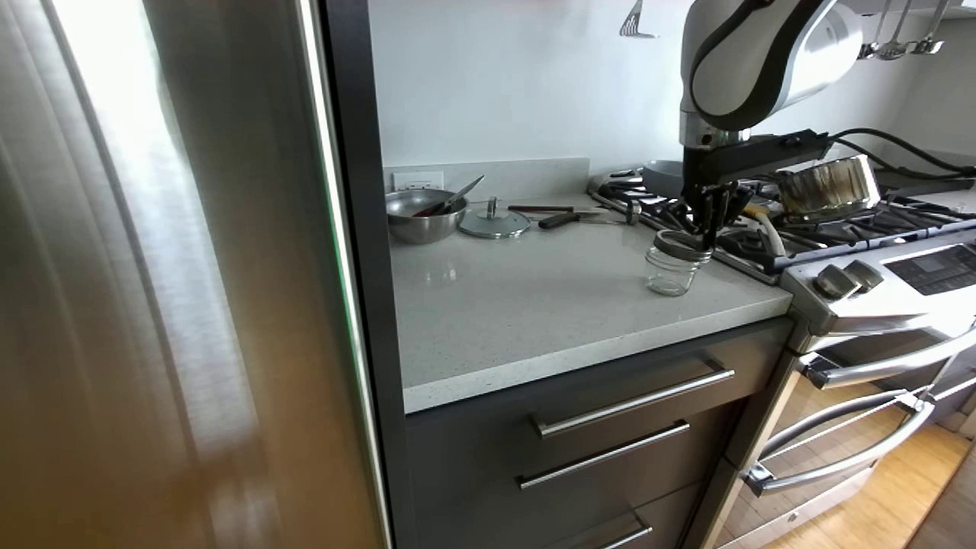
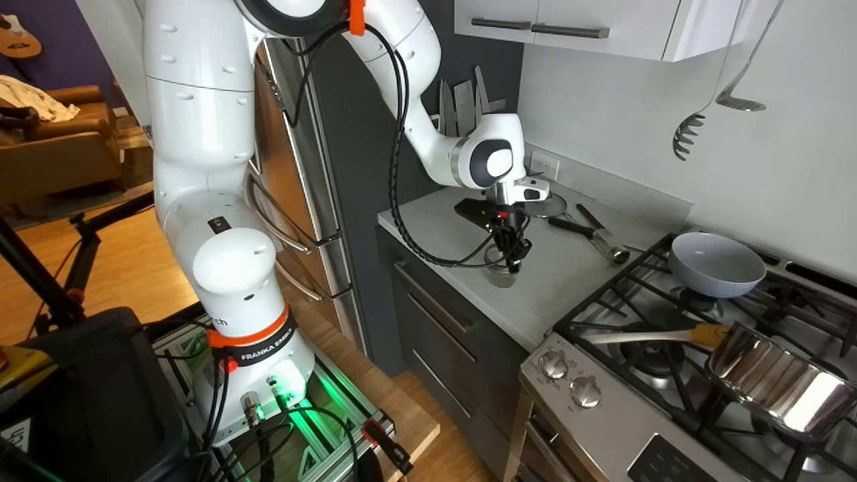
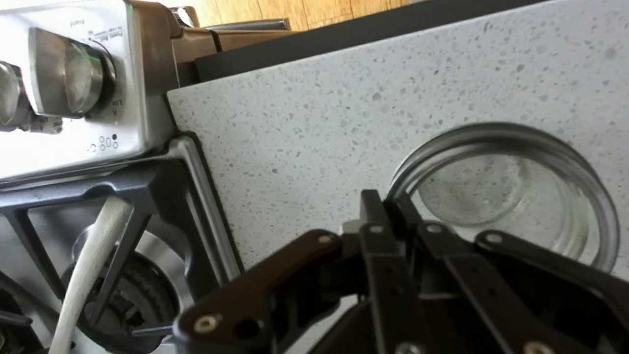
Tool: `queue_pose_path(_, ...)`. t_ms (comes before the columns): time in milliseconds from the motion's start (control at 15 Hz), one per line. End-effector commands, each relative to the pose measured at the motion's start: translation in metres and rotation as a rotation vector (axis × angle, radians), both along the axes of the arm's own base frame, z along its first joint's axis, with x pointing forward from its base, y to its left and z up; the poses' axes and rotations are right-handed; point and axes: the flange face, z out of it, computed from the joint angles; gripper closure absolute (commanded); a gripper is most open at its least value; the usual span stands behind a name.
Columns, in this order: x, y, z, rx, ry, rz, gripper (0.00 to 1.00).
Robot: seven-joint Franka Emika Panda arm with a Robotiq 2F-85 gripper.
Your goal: Pick up the mason jar lid and place it on the clear jar
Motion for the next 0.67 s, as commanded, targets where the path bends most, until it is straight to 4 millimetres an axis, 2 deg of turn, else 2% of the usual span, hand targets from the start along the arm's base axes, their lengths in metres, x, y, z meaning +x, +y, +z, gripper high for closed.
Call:
queue_pose_path(0,0.0037,-0.0015,-0.0073,-0.004,0.041,-0.004,0.98)
queue_pose_path(600,0.0086,0.0031,-0.0069,-0.013,0.046,0.003,0.98)
